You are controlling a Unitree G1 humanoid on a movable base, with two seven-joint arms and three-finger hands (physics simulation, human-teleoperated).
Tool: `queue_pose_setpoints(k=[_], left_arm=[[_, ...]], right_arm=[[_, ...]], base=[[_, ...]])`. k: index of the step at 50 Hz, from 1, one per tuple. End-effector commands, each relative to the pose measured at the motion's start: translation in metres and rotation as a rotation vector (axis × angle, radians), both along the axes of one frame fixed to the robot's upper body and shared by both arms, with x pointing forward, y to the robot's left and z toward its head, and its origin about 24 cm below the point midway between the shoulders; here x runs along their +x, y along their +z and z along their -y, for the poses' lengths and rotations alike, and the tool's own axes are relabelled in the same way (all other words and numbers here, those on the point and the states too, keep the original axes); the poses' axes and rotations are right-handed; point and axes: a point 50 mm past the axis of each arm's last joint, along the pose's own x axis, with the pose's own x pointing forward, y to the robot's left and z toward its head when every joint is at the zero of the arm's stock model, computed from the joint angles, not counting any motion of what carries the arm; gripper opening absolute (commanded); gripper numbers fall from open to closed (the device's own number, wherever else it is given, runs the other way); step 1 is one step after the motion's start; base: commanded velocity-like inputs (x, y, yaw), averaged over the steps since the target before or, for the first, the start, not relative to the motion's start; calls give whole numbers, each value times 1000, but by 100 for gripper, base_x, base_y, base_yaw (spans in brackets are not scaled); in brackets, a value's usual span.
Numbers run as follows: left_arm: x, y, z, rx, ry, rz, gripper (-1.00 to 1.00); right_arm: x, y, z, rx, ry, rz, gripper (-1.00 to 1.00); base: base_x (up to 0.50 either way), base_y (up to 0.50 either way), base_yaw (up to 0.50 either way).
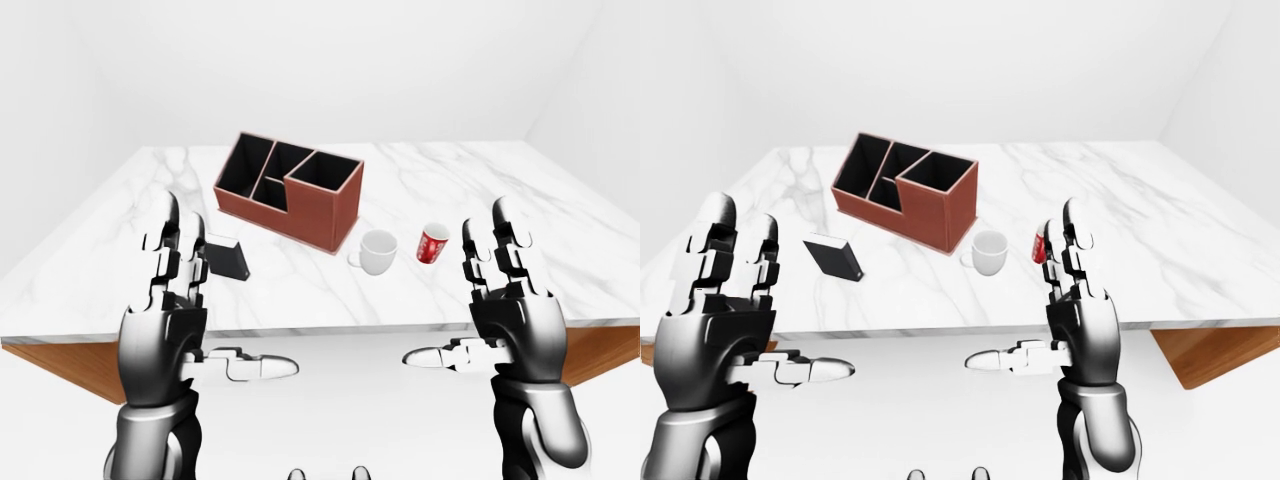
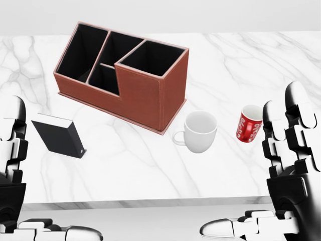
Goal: Pick up the red mug and place it to the right of the caddy.
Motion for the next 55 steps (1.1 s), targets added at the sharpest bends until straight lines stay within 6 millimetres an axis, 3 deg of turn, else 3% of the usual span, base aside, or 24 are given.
queue_pose_setpoints(k=[1,55], left_arm=[[-2,2,0,1,1,7,100],[-6,8,-1,2,2,38,100]], right_arm=[[0,0,1,4,1,1,100],[0,0,1,8,0,4,100]], base=[[50,0,0],[50,0,0]])
